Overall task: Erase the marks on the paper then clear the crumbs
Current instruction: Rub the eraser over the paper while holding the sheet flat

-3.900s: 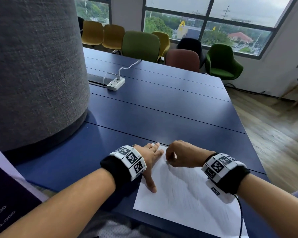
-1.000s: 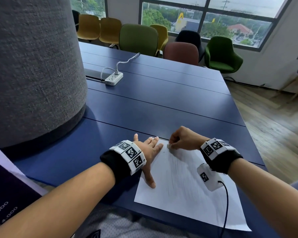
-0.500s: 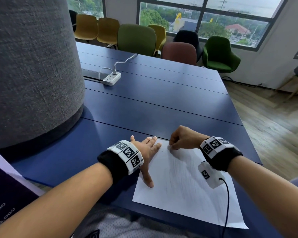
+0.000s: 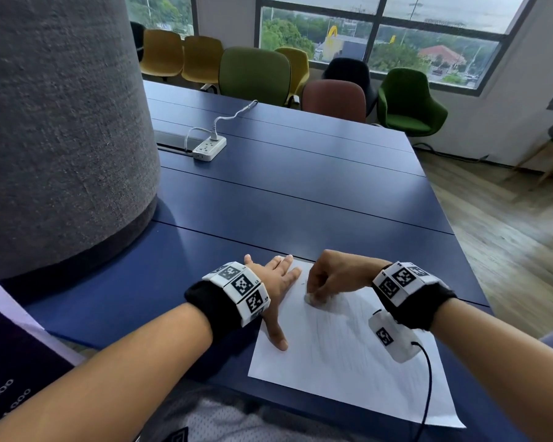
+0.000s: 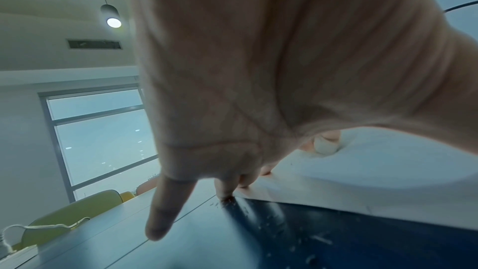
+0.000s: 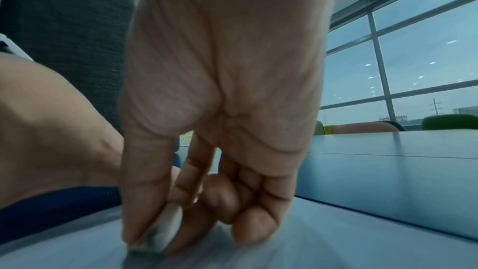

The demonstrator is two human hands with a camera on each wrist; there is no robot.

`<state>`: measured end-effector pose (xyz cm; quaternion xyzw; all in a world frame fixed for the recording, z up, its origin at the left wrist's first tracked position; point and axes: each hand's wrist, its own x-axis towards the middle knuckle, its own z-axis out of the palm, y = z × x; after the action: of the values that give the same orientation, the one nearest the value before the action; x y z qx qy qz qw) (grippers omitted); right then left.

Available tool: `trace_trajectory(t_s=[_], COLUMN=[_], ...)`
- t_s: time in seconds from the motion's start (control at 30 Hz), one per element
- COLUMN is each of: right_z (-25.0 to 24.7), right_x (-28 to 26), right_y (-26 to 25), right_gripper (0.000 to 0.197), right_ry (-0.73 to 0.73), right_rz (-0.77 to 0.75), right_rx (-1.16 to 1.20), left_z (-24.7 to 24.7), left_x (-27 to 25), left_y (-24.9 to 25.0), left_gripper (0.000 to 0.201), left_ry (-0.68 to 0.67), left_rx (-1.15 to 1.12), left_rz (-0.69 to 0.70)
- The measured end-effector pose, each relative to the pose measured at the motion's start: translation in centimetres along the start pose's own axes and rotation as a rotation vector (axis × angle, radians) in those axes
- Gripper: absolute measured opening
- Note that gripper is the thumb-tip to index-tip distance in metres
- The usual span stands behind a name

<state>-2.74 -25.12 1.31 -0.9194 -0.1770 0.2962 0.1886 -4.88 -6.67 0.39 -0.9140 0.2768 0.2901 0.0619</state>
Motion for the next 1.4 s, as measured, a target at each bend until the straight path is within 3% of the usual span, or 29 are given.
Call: trace_trajectory(t_s=[0.13,0.17,0.3,0.37,0.47,0.6,0.73,0.9,1.03,1.17,1.3,1.4], right_z=[-0.1,0.1,0.8,0.6,0.8,1.6,1.5,2.6,2.5,3.2,2.9,3.5], right_x=[0.8,0.7,-0.3,-0.3,-0.2,-1.0,-0.6,-1.9,-1.7,-2.9,-2.7,-3.2], right_y=[-0.1,-0.1,-1.1,-1.2,-1.0,-1.4,-1.0,-1.7,-1.3,-2.1,-2.0,-2.2], right_gripper=[0.013,0.015,0.013,0.002,0.008,0.007,0.01,0.01,0.007,0.006,0.009,0.009], right_ry=[0.259,0.266,0.03,0.08,0.223,0.052,0.205,0.035,0.224,0.109,0.257,0.161], right_rz=[0.011,0.001,-0.035,-0.027,-0.027,-0.066,-0.067,-0.13,-0.113,-0.164,-0.11,-0.14], right_rx=[-0.076,-0.066,-0.103,-0.113,-0.069,-0.102,-0.089,-0.126,-0.136,-0.194,-0.214,-0.214], left_z=[0.1,0.2,0.2,0.2,0.3,0.4,0.4,0.2,0.2,0.2,0.1,0.1], left_x=[0.2,0.2,0.1,0.1,0.2,0.4,0.3,0.2,0.2,0.3,0.1,0.2], left_y=[0.0,0.0,-0.1,0.0,-0.2,-0.2,-0.3,-0.1,-0.1,-0.3,-0.2,-0.2], left_gripper=[0.147,0.147,0.148,0.148,0.148,0.15,0.15,0.148,0.148,0.148,0.146,0.146], left_ry=[0.009,0.009,0.011,0.016,0.03,0.026,0.03,0.018,0.028,0.015,0.017,0.01], left_rx=[0.02,0.015,-0.002,0.002,-0.008,-0.004,-0.021,0.01,-0.007,0.01,-0.002,0.003], left_rz=[0.005,0.006,0.004,0.006,0.011,0.002,0.008,-0.002,0.014,0.008,0.01,0.004])
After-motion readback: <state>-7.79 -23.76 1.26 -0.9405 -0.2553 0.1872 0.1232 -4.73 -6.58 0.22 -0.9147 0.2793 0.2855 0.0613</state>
